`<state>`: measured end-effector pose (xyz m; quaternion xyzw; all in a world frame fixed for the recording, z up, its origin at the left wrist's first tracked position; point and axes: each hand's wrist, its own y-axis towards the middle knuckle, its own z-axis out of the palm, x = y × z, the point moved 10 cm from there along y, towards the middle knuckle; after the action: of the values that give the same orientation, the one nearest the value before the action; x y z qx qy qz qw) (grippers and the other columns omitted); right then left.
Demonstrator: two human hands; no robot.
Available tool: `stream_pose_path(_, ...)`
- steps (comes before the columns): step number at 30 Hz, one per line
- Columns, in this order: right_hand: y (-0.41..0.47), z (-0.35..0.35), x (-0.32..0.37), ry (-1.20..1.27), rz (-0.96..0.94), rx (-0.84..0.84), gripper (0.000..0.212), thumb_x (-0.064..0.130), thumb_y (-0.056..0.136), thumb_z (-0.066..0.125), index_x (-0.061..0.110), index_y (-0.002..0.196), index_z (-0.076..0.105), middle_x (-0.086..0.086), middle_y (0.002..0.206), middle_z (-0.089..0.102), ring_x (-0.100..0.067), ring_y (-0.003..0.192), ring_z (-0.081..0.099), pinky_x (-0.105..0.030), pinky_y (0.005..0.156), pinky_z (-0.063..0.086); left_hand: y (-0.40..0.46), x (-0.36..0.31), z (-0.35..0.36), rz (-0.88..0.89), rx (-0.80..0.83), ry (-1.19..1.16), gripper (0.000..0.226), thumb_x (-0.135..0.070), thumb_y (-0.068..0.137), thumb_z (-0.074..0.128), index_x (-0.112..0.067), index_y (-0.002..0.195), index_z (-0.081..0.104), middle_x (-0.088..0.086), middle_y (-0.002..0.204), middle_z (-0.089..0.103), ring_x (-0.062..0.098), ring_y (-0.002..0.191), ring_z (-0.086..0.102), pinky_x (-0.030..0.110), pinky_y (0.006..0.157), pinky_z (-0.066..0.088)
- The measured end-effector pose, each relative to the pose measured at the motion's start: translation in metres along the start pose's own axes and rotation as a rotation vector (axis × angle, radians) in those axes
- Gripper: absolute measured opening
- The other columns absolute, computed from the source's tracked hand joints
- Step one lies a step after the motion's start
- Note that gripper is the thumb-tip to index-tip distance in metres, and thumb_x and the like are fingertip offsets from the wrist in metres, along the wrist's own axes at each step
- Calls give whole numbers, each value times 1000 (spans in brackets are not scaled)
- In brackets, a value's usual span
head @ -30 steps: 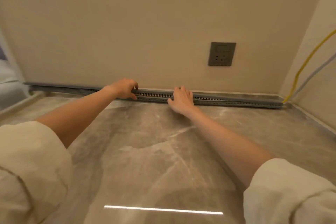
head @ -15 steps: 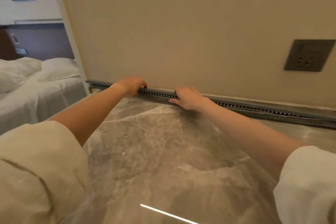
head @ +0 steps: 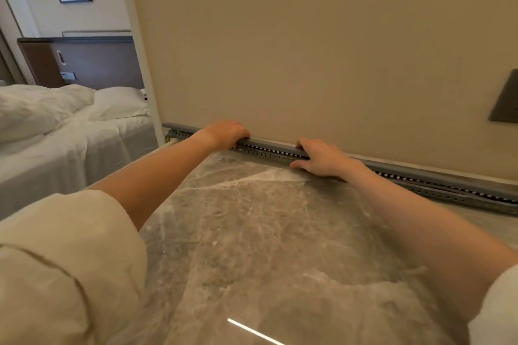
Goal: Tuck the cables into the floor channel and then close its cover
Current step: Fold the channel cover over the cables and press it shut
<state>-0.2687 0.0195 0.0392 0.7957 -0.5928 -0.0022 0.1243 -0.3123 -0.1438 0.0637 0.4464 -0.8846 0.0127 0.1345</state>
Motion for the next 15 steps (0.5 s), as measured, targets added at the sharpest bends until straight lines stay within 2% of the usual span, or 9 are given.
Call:
stream_pose_path(4, -1, 6, 0, 38, 23, 62, 43, 44, 85, 63, 11, 109, 49, -9, 107, 59, -24, 86, 51, -32, 71, 41, -4, -6, -2, 6, -10, -7, 29, 3, 89, 50, -6, 114, 61, 13, 109, 65, 29, 99, 60, 37, 80, 46)
stream_pose_path(7, 2, 7, 4, 24, 35, 101, 42, 42, 85, 64, 10, 107, 49, -8, 103, 57, -24, 86, 51, -36, 76, 45, -9, -3, 1, -23, -42, -32, 30, 2, 90, 50, -8, 117, 61, 13, 111, 65, 30, 101, 59, 38, 81, 47)
stream_pose_path(11, 11, 6, 13, -39, 40, 134, 35, 37, 80, 66, 10, 96, 50, -7, 95, 56, -25, 84, 54, -37, 73, 48, -8, 12, 1, -77, -60, -148, 32, -6, 89, 59, -9, 121, 60, 12, 118, 65, 30, 109, 59, 39, 91, 47)
stream_pose_path(15, 27, 5, 40, -3, -30, 115, 41, 39, 83, 63, 5, 104, 55, -11, 100, 60, -28, 87, 57, -40, 76, 49, -9, 43, 1, -155, -49, -203, 48, -12, 84, 68, -11, 130, 54, 10, 130, 59, 28, 119, 54, 38, 99, 44)
